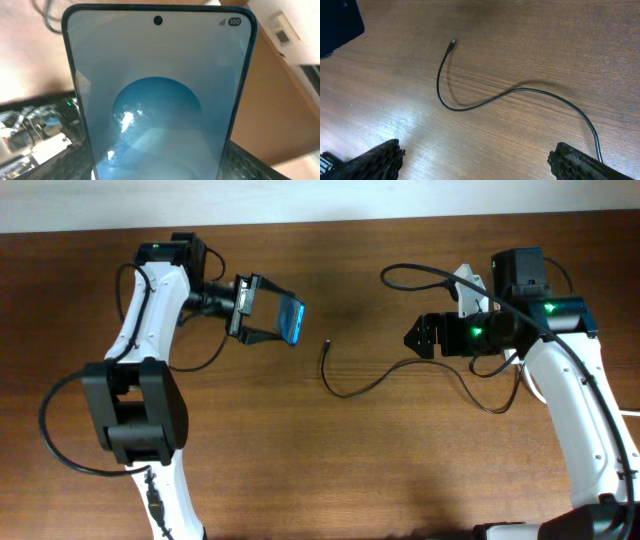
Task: Plug charger to phone and switch on socket
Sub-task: 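Lift the blue phone with the left gripper and tilt it upright, then move the right gripper to the phone and grasp its edge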
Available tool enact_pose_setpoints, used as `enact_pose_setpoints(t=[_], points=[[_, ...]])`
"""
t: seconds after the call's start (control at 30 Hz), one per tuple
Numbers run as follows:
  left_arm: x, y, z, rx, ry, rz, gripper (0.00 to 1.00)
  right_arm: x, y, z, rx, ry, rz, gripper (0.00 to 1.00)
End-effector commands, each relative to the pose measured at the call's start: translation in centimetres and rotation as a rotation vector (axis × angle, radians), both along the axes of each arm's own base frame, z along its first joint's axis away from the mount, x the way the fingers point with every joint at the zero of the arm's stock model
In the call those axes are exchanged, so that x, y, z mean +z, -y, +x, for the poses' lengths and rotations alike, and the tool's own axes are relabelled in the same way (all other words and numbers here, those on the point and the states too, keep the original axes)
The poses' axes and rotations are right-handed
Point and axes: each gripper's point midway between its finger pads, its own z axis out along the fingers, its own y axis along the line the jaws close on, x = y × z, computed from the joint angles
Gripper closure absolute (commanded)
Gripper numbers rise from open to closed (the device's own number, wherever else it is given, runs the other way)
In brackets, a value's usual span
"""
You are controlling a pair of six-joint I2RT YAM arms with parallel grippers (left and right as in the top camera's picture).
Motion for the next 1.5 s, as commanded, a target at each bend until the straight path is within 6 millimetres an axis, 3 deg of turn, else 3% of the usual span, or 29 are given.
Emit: enact_pose_setpoints(t=[0.0,0.73,0.9,1.03,1.23,1.37,1.47], points=[[3.2,0.6,0.3,0.02,-0.004,-0.139,1.0,0.5,-0.4,0.3,0.007,0.012,0.015,0.02],[3.8,0.9,0.1,0.009,0.018,-0.18,1.0,0.5,-0.4,0.3,0.007,0.012,0.015,0.02],[2.6,0.6,0.0,0.003,0.017,-0.104,1.0,0.5,-0.4,0.3,-0.015,0.0,0.024,0.02],[-0.1,-0.4,-0.1,0.003,-0.012,0.063,1.0,0.6,-0.6,0.3,-0.017,-0.001,0.035,0.02],[-3.9,-2.3,-0.6,0.078,-0.177,0.352,1.0,1.3,-2.3,1.2,-0.123,-0.045,0.177,0.06],[-4.6,-1.6,-0.7,0.098,-0.218,0.409,1.0,1.2,-4.5,1.6,-0.13,-0.062,0.209,0.11],[-4.9,-0.4,-0.8,0.089,-0.212,0.433,1.0,0.8,-7.5,1.9,-0.112,-0.081,0.234,0.18]])
